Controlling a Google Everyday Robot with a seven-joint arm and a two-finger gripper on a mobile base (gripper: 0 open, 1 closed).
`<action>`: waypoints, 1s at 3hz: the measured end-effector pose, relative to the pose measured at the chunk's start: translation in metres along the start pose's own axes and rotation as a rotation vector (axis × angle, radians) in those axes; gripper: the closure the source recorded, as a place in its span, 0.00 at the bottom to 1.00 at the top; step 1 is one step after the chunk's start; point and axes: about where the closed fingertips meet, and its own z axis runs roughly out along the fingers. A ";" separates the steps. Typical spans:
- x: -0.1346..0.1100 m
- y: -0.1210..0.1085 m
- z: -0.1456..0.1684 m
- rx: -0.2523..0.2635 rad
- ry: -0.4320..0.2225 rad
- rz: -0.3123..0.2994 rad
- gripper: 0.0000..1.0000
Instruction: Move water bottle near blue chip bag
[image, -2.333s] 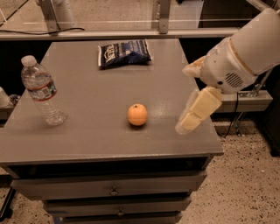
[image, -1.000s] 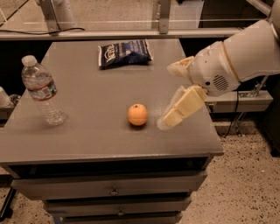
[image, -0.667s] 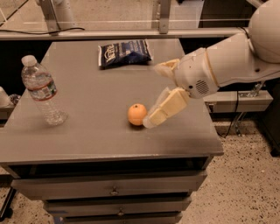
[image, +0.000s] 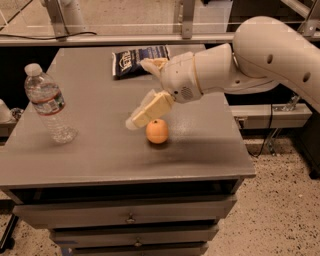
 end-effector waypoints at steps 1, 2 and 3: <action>-0.020 -0.002 0.045 -0.034 -0.079 -0.035 0.00; -0.031 0.005 0.089 -0.085 -0.143 -0.048 0.00; -0.044 0.010 0.123 -0.125 -0.214 -0.044 0.00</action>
Offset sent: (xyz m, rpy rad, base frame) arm 0.0109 0.1432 -0.0234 0.1863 -0.0140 0.1934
